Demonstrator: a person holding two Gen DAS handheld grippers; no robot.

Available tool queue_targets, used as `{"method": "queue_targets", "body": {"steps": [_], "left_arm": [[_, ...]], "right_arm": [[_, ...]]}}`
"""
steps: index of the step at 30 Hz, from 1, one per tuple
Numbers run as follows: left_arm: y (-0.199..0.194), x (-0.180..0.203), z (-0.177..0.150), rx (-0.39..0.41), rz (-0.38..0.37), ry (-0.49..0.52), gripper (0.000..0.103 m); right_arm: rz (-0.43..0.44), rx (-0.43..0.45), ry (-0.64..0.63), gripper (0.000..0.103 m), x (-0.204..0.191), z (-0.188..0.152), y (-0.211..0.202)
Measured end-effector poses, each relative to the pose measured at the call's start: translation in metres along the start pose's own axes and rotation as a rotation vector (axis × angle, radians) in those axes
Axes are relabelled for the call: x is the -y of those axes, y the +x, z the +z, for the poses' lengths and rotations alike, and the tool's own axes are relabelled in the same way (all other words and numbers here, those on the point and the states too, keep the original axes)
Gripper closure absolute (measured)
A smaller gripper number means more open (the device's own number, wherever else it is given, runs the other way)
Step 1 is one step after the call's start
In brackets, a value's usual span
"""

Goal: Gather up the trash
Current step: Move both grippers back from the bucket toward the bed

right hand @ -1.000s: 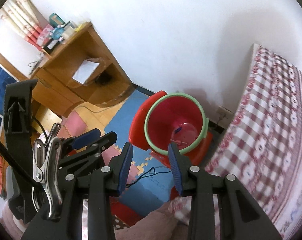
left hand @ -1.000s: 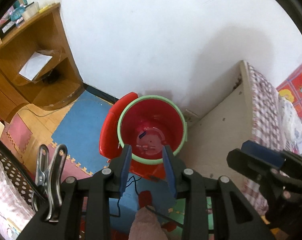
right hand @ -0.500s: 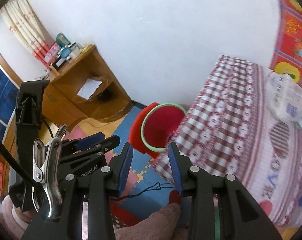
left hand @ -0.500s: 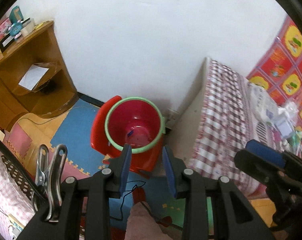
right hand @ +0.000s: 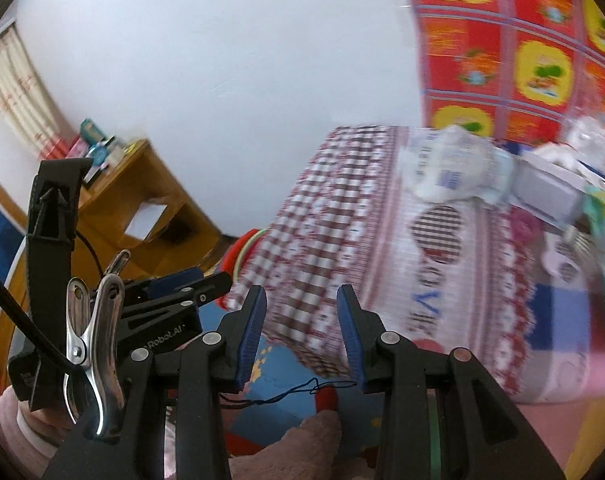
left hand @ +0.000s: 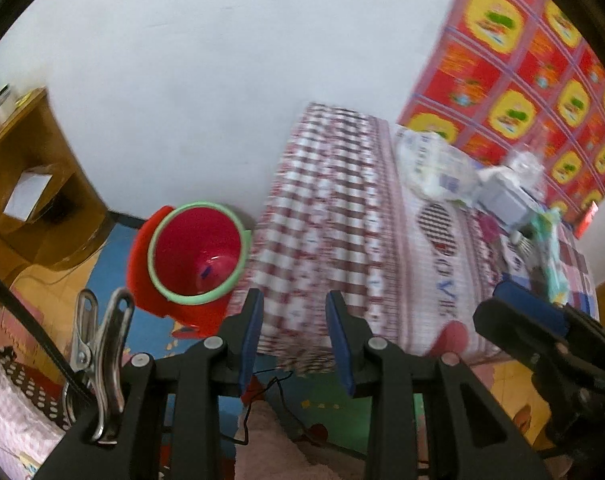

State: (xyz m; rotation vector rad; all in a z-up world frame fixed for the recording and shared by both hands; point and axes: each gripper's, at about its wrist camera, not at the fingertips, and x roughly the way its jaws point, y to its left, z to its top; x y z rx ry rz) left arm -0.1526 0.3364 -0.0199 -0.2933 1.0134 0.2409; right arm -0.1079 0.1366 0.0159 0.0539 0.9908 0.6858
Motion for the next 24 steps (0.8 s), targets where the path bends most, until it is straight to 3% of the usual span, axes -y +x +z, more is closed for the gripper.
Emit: {"method": "queue_targets", "body": {"steps": [9, 24], "left_arm": [[0.005, 0.076, 0.000, 0.003, -0.061, 0.100, 0.070], [0.044, 0.179, 0.016, -0.037, -0.174, 0.291, 0.070]], "right_arm": [[-0.087, 0.034, 0.099, 0.065, 0.063, -0.015, -0.036], [-0.222, 0.040, 0.255, 0.065, 0.146, -0.021, -0.045]]}}
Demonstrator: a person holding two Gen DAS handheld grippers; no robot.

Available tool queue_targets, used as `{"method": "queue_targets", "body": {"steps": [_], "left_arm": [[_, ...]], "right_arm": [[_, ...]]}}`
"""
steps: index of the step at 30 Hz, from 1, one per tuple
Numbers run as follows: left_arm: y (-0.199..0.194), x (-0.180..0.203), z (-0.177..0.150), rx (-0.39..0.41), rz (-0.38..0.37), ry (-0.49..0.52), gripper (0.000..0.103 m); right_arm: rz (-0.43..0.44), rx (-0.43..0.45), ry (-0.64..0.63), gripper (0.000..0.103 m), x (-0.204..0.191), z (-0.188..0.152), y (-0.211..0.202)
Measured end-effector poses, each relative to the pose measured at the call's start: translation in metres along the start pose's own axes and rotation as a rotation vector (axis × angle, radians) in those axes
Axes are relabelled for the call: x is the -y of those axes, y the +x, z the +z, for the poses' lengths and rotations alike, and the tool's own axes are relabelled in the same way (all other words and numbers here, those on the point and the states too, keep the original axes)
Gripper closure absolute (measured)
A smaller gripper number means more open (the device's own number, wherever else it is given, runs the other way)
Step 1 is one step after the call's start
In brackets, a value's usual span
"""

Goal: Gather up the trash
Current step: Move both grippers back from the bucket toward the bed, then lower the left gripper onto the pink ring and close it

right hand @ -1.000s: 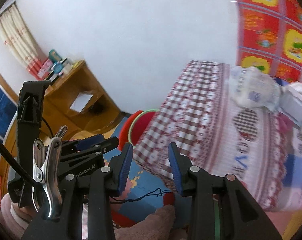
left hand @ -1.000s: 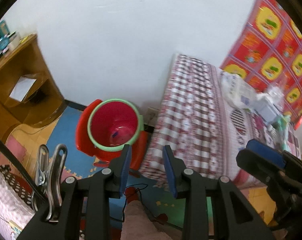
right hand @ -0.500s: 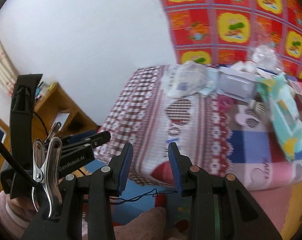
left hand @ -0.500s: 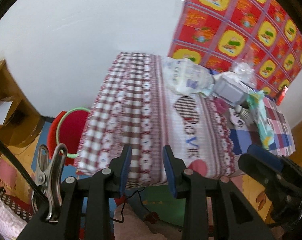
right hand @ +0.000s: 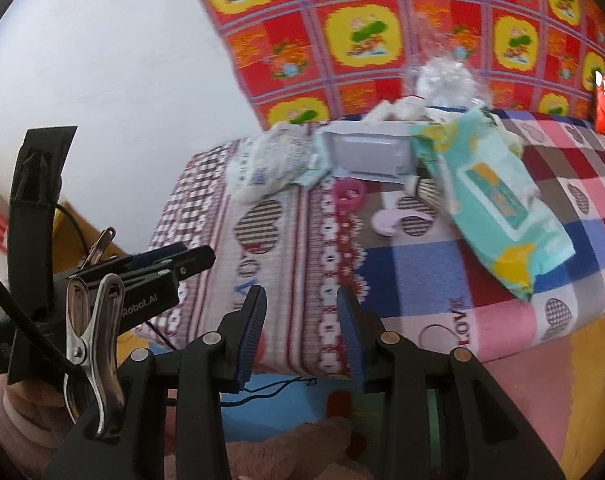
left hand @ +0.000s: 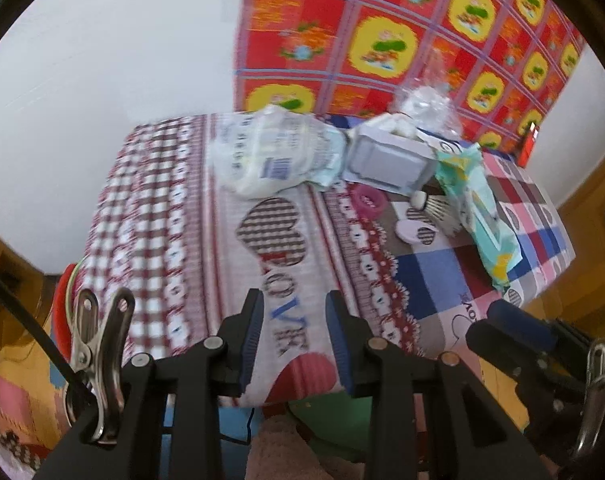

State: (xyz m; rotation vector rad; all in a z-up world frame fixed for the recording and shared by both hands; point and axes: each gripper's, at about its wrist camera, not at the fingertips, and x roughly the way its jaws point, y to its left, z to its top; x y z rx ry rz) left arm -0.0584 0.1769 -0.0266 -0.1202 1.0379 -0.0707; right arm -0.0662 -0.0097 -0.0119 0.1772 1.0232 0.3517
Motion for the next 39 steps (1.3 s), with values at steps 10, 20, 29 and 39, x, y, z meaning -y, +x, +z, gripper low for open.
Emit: {"method": "queue_targets", "body": {"steps": [10, 20, 29, 39], "left_arm": [[0.047, 0.033, 0.039, -0.029, -0.095, 0.129, 0.070], [0.093, 0.052, 0.061, -0.054, -0.123, 0.226, 0.070], [0.125, 0.064, 0.068, -0.070, -0.103, 0.224, 0.069], [0.155, 0.071, 0.069, -0.077, -0.089, 0.210, 0.065]], "right_arm": [[-0.069, -0.002, 0.081, 0.065, 0.026, 0.005, 0.016], [-0.103, -0.021, 0.125, 0.065, 0.043, 0.005, 0.030], [-0.082, -0.057, 0.130, 0.065, 0.064, 0.007, 0.041], [-0.060, -0.099, 0.116, 0.065, 0.077, 0.003, 0.054]]}}
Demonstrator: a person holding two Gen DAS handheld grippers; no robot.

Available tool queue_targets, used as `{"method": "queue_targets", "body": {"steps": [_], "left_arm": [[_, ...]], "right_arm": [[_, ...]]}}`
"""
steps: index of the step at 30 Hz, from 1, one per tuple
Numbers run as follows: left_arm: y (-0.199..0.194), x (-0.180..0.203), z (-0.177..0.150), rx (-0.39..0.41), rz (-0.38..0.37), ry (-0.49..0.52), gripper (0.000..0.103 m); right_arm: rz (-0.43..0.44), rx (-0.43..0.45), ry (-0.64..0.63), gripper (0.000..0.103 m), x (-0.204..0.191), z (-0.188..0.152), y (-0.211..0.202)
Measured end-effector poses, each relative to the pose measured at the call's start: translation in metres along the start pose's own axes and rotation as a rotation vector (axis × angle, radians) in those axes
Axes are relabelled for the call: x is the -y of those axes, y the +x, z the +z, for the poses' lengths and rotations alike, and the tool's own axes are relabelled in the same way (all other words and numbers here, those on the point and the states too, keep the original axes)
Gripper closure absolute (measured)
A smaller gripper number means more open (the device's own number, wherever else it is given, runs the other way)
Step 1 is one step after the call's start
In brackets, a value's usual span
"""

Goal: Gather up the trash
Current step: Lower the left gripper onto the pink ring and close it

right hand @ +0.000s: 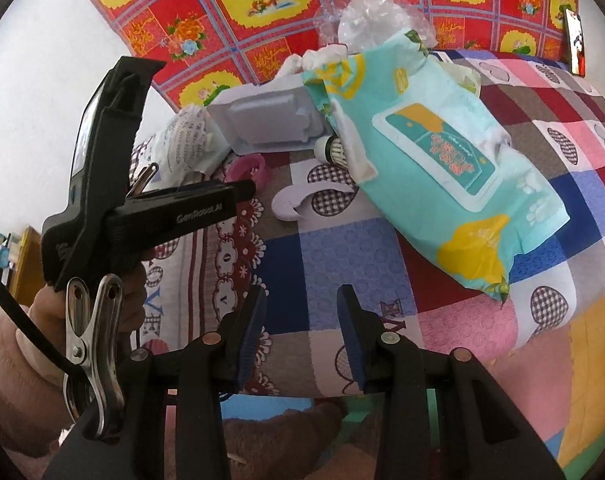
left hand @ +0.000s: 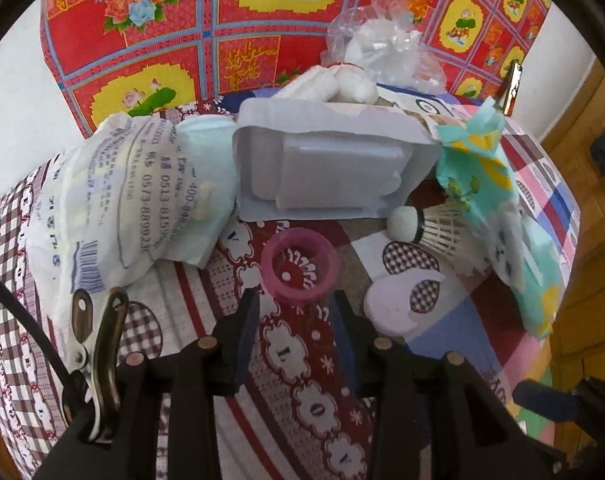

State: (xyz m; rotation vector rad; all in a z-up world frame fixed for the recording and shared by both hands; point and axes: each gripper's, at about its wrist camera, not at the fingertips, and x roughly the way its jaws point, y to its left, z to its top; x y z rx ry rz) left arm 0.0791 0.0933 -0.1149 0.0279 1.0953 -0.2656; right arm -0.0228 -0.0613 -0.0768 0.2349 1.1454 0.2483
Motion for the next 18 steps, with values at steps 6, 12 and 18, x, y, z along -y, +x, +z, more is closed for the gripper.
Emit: {"method": "queue_targets", "body": {"steps": [6, 12, 18], "left_arm": [[0.012, 0.004, 0.004, 0.001, 0.019, 0.007, 0.064], [0.016, 0.006, 0.008, 0.028, 0.008, 0.004, 0.056], [0.022, 0.012, 0.013, 0.057, 0.030, 0.017, 0.052]], "right_arm": [[0.007, -0.017, -0.002, 0.065, 0.005, 0.001, 0.005], [0.008, -0.029, -0.010, 0.065, 0.007, 0.001, 0.009], [0.008, -0.037, -0.013, 0.065, 0.008, 0.002, 0.012]]}}
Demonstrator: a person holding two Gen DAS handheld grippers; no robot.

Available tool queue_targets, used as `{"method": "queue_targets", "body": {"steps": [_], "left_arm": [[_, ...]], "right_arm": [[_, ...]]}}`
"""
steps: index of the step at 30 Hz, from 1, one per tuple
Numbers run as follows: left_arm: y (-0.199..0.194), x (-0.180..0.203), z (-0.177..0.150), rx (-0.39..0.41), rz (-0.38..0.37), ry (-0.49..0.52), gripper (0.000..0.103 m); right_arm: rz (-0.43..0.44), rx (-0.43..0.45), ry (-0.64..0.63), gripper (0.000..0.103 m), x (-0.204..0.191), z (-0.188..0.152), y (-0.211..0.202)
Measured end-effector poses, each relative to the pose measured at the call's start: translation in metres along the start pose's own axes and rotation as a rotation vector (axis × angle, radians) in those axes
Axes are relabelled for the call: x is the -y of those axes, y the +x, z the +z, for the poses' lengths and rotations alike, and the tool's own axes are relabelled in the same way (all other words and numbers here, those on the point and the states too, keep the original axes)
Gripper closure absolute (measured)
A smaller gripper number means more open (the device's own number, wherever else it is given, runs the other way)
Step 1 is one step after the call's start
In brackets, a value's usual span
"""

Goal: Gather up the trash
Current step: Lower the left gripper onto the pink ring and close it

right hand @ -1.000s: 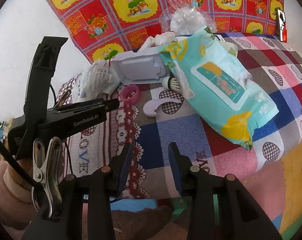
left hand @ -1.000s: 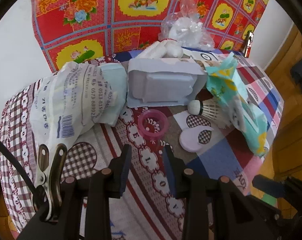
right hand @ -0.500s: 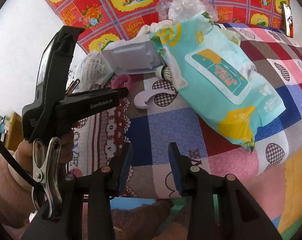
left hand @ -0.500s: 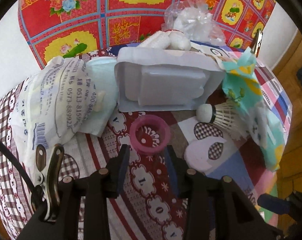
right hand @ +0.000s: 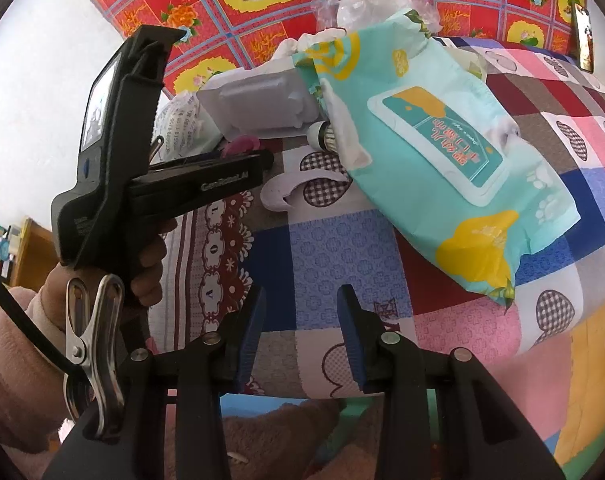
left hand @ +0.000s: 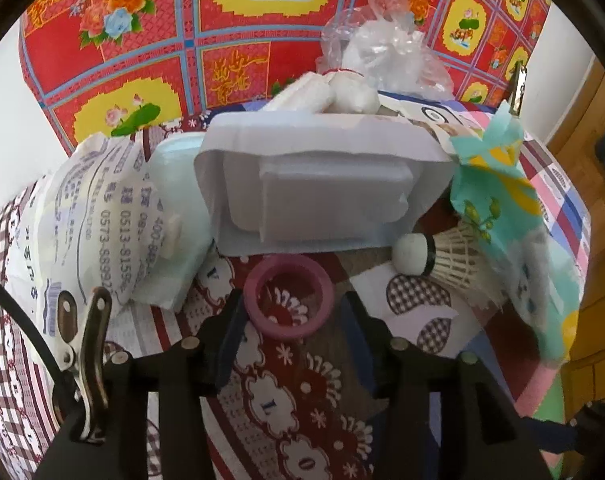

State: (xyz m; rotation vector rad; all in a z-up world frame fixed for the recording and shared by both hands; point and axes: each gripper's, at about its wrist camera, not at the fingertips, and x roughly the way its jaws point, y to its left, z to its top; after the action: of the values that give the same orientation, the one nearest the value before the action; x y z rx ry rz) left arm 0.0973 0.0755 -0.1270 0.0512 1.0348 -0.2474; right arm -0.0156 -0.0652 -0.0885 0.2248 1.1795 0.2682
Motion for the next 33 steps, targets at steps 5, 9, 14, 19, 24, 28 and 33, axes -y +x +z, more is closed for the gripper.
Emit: {"method": "queue_targets", "body": {"steps": [5, 9, 14, 19, 24, 28, 33], "left_arm": [[0.004, 0.007, 0.002, 0.019, 0.035, 0.021, 0.052], [0.002, 0.008, 0.000, 0.027, 0.017, 0.031, 0.058], [-0.010, 0.004, -0.005, 0.036, -0.009, 0.018, 0.058], [-0.029, -0.008, -0.013, 0.041, 0.007, 0.001, 0.058], [-0.047, -0.031, -0.026, 0.042, 0.021, -0.051, 0.058], [-0.058, -0.048, -0.036, 0.041, 0.026, -0.090, 0.058], [-0.067, -0.063, -0.046, 0.041, 0.033, -0.115, 0.058]], "right_arm": [[-0.002, -0.005, -0.002, 0.065, 0.000, 0.000, 0.002], [-0.002, -0.004, -0.002, 0.065, 0.000, 0.000, 0.003], [0.002, 0.004, -0.011, 0.065, -0.004, 0.002, 0.007], [-0.002, 0.019, -0.021, 0.059, -0.009, 0.011, 0.014], [-0.018, 0.028, 0.001, 0.054, -0.012, 0.023, 0.027], [-0.050, 0.048, 0.018, 0.042, -0.017, 0.031, 0.041], [-0.093, 0.084, 0.002, 0.033, -0.024, 0.041, 0.055]]}}
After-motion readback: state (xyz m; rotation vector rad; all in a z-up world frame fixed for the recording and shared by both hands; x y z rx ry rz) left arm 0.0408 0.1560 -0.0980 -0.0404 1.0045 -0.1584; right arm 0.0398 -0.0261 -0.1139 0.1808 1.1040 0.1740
